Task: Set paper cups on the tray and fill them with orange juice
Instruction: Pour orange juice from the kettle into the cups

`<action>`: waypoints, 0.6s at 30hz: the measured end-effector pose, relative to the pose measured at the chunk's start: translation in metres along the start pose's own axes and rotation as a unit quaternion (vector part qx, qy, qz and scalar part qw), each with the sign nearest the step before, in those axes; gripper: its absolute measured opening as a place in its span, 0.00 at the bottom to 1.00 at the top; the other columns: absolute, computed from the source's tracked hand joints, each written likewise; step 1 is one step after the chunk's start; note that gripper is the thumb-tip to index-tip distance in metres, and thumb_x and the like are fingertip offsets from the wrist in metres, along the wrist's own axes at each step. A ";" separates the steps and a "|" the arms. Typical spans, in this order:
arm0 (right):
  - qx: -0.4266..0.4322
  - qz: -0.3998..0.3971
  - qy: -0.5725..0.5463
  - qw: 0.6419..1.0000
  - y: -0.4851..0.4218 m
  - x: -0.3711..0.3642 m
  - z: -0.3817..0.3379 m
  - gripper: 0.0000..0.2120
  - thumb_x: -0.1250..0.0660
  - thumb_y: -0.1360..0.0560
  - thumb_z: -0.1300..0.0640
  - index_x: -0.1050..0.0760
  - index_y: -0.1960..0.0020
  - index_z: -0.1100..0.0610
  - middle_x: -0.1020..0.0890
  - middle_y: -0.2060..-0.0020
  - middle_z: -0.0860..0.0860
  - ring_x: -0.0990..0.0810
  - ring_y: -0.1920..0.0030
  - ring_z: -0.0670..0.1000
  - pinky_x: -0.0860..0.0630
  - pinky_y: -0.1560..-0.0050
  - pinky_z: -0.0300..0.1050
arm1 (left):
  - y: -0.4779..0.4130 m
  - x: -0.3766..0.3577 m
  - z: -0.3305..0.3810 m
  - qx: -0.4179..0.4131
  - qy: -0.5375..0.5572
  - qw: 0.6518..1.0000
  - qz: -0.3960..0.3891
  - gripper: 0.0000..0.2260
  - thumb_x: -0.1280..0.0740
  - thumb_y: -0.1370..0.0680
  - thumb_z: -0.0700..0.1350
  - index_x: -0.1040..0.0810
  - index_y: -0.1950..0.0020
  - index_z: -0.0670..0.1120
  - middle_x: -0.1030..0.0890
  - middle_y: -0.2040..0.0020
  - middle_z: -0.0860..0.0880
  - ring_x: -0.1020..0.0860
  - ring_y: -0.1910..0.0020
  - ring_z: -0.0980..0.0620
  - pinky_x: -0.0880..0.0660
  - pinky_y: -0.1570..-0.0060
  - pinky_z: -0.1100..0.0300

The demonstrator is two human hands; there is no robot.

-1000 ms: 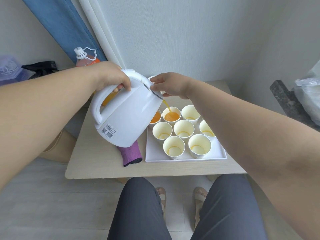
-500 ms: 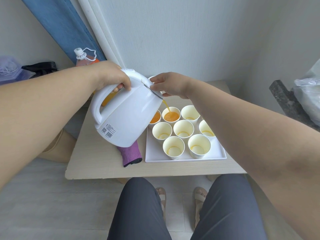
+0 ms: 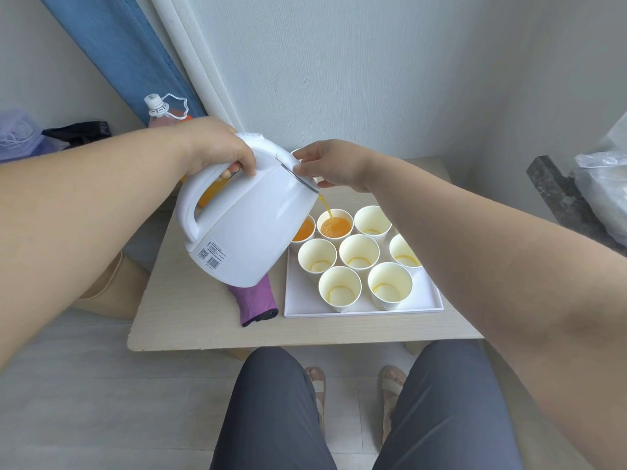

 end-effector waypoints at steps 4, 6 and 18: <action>0.000 -0.001 -0.003 1.000 0.000 0.000 0.000 0.21 0.33 0.24 0.53 0.28 0.32 0.54 0.24 0.36 0.51 0.25 0.38 0.51 0.24 0.44 0.42 | 0.000 0.000 0.000 -0.001 -0.005 1.000 -0.002 0.12 0.29 0.34 0.39 0.30 0.72 0.42 0.29 0.72 0.42 0.32 0.72 0.46 0.33 0.66 0.59; -0.001 0.000 -0.004 1.000 0.000 0.000 0.000 0.21 0.33 0.24 0.53 0.28 0.32 0.54 0.24 0.36 0.51 0.25 0.38 0.51 0.24 0.43 0.42 | 0.000 0.000 0.001 0.000 -0.006 1.000 -0.003 0.12 0.29 0.33 0.39 0.30 0.73 0.42 0.29 0.73 0.42 0.32 0.73 0.47 0.33 0.67 0.60; -0.005 0.004 -0.001 1.000 0.001 0.001 0.000 0.21 0.33 0.24 0.54 0.29 0.31 0.54 0.24 0.36 0.52 0.25 0.38 0.52 0.24 0.42 0.44 | -0.001 0.000 0.001 0.006 -0.006 1.000 -0.003 0.12 0.28 0.34 0.39 0.30 0.73 0.42 0.29 0.73 0.42 0.31 0.72 0.46 0.32 0.63 0.58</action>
Point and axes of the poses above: each hand's wrist, its own y-axis away from the middle knuckle, its own x-axis out of the back of the hand, z = x × y, the point moved 10 cm from there along -y, towards the middle knuckle
